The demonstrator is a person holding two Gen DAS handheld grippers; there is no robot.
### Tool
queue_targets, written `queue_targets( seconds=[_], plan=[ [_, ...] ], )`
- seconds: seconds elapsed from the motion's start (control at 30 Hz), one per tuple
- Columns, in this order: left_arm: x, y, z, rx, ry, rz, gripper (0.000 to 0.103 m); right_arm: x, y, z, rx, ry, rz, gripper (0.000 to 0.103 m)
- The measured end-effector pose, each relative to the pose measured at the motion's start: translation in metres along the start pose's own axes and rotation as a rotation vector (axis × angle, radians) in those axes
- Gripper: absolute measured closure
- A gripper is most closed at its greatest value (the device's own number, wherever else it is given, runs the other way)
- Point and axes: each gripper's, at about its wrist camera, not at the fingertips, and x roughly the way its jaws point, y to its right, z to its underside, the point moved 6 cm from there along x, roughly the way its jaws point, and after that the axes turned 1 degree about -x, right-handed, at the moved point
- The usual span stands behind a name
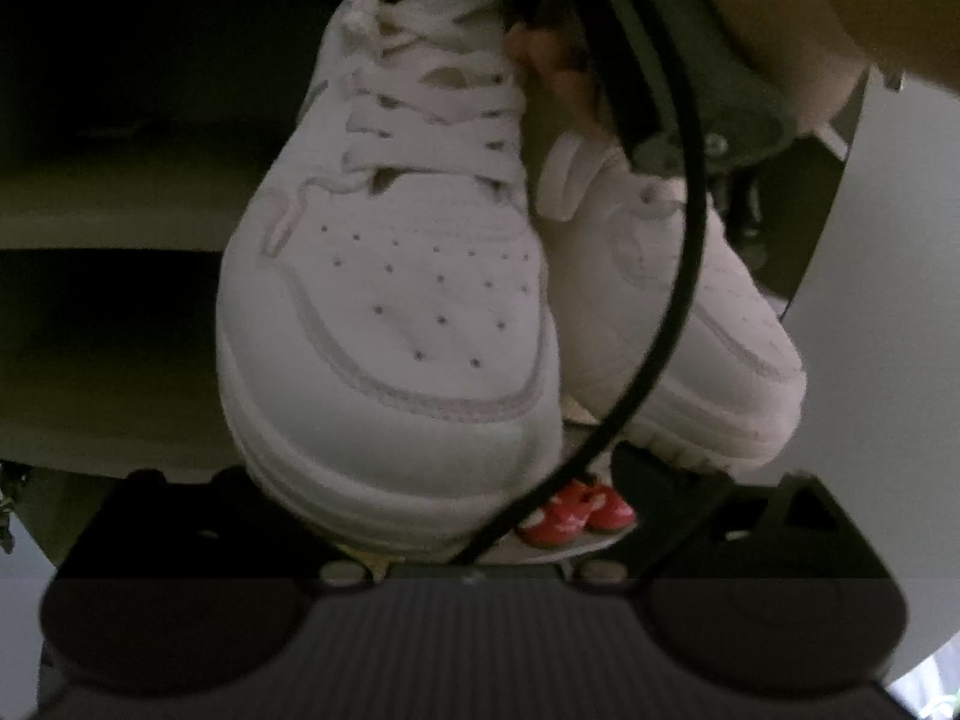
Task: Organize scattered shoes
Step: 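Set the sneakers on the cabinet shelf and open the right tool, then withdraw the right tool from the shelf and turn toward the mat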
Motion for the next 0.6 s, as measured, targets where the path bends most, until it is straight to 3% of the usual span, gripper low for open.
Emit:
queue_targets(
  seconds=[0.03,0.13,0.27,0.4,0.5,0.6],
  plan=[
    [-0.004,0.001,-0.002,-0.013,0.020,0.009,0.004,-0.008,-0.006,0.001,-0.016,0.029,-0.006,0.018],
    [-0.017,0.005,-0.008,-0.012,0.085,0.004,0.004,-0.028,-0.020,0.006,-0.074,0.086,-0.025,0.017],
    [-0.021,0.008,-0.004,-0.007,0.097,0.008,0.004,-0.066,-0.026,0.017,-0.062,0.155,-0.028,0.017],
    [-0.027,0.013,0.000,0.004,0.099,0.014,0.007,-0.125,-0.030,0.045,-0.124,0.305,-0.070,0.017],
    [-0.026,0.010,0.005,0.033,0.117,0.012,0.009,-0.177,-0.023,0.076,-0.166,0.459,-0.042,0.017],
    [-0.019,0.006,0.005,0.058,0.128,0.003,0.010,-0.209,0.013,0.101,-0.082,0.510,-0.073,0.017]
  ],
)
